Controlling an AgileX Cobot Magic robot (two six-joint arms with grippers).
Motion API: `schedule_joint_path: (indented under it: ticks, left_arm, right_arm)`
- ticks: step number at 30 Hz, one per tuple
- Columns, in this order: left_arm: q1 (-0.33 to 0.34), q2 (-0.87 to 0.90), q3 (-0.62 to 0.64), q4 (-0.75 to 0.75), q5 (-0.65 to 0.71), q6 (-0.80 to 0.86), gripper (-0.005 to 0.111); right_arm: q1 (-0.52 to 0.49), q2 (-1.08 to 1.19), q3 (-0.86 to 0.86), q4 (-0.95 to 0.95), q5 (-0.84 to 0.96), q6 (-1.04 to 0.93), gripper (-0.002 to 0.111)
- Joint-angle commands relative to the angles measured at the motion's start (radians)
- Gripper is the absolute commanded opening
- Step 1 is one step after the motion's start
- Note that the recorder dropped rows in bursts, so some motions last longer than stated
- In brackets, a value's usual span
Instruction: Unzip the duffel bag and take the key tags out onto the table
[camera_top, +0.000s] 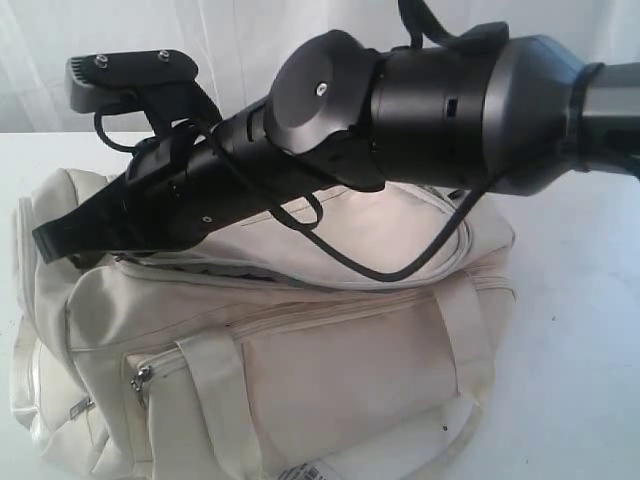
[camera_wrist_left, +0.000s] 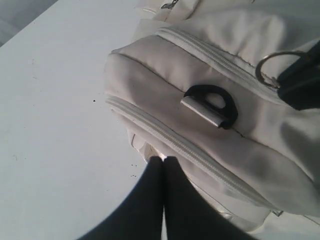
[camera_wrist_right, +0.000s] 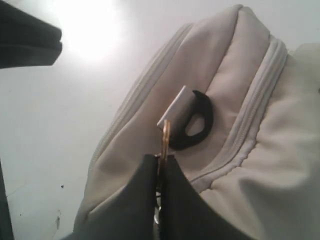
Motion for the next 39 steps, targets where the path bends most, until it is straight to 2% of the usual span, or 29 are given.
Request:
schedule_joint_path:
  ticks: [1,9,14,18,20,23,24,30,34,36,39]
  left_arm:
    - [0.003,-0.007,0.007,-0.004,0.01,-0.009,0.0]
    - [0.003,-0.007,0.007,-0.004,0.003,-0.009,0.0]
    - [0.003,-0.007,0.008,-0.004,-0.037,0.042,0.0]
    - [0.003,-0.007,0.008,-0.009,-0.155,0.126,0.0]
    - [0.003,-0.007,0.008,-0.09,-0.141,0.188,0.0]
    - [0.003,-0.005,0.031,-0.364,-0.149,0.476,0.0]
    - [0.003,0.002,0.04,-0.396,-0.151,0.521,0.0]
    - [0.005,0.022,0.043,-0.383,-0.127,0.54,0.0]
    - [0.006,0.022,0.043,-0.212,-0.138,0.389,0.0]
    - [0.006,0.022,0.043,-0.098,-0.137,0.284,0.0]
    - [0.006,0.022,0.043,-0.01,-0.135,0.177,0.0]
  right_arm:
    - [0.0,0.011,-0.012,-0.007,-0.054,-0.011,0.0]
    - [0.0,0.056,-0.035,-0.007,-0.01,-0.011,0.0]
    - [0.0,0.04,-0.042,-0.071,0.132,-0.011,0.0]
    - [0.0,0.009,-0.042,-0.185,0.249,-0.011,0.0]
    - [0.0,-0.017,-0.042,-0.243,0.279,0.013,0.0]
    - [0.0,-0.05,-0.042,-0.27,0.299,0.05,0.0]
    - [0.0,-0.054,-0.042,-0.274,0.309,0.049,0.0]
    - [0.0,-0.059,-0.042,-0.315,0.339,0.083,0.0]
    - [0.0,-0.059,-0.042,-0.322,0.325,0.083,0.0]
    - [0.0,-0.059,-0.042,-0.322,0.325,0.083,0.006]
    - [-0.002,-0.062,-0.042,-0.337,0.325,0.083,0.027]
